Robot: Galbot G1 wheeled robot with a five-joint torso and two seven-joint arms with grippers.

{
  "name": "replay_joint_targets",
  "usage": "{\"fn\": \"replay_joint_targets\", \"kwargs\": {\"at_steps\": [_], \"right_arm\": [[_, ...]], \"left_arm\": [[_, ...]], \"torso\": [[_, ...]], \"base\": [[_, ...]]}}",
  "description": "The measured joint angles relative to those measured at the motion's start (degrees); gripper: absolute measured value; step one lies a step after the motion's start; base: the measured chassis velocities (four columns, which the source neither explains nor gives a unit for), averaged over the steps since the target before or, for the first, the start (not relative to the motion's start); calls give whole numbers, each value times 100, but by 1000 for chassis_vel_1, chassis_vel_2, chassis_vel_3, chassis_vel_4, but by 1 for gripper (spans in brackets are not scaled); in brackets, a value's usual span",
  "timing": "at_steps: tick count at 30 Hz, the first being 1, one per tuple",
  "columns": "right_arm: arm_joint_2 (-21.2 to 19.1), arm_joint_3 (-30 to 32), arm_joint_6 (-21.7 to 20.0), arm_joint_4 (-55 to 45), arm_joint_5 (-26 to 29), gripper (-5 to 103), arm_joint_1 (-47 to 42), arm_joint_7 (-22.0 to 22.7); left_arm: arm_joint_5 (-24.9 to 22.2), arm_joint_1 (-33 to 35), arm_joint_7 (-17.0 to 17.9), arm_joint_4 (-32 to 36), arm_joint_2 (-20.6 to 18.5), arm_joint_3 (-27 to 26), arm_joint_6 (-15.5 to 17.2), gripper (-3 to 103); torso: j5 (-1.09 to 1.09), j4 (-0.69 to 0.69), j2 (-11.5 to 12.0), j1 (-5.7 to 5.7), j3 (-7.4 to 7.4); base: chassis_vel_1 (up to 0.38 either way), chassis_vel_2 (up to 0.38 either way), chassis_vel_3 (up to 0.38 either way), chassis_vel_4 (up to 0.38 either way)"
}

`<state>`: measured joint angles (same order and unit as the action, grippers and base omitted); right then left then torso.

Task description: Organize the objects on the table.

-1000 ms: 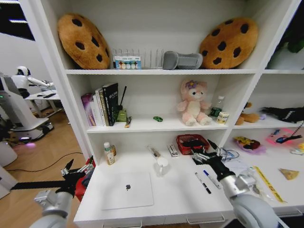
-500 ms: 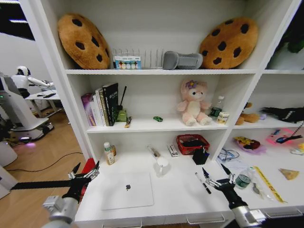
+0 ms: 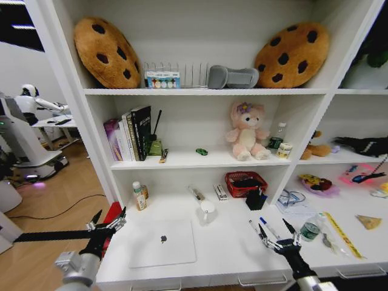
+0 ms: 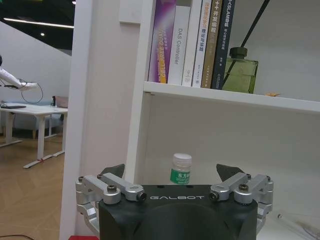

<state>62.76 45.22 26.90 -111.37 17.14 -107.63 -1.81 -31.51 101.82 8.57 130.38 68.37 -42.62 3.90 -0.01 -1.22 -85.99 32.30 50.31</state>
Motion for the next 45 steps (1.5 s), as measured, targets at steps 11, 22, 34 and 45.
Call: {"fn": "replay_joint_targets", "kwargs": {"at_steps": [11,22,34,45], "right_arm": [[6,-24,-72,-52,-3,100,102,34],[51,-39,-64,-35,-29,100,136,100],[103,-100,-10,-45,-108,100,134,127],[129,-173,42,-38,-144,100,143,113]], "left_arm": [[-63,-56,70,-47,12,-11,35,100],[-82,-81,101,-41,8,-11,69,100],[-58,-45,101,-9,75,11,76,100],[-48,-45,120,6,110,10,84,100]], "torso": [[0,0,0,0,0],[0,0,0,1,0],[2,0,0,0,0],[-1,0,0,0,0]], "base": [[0,0,0,0],[-84,-86,98,75],[-147,-150,152,144],[-11,-17,18,13]]}}
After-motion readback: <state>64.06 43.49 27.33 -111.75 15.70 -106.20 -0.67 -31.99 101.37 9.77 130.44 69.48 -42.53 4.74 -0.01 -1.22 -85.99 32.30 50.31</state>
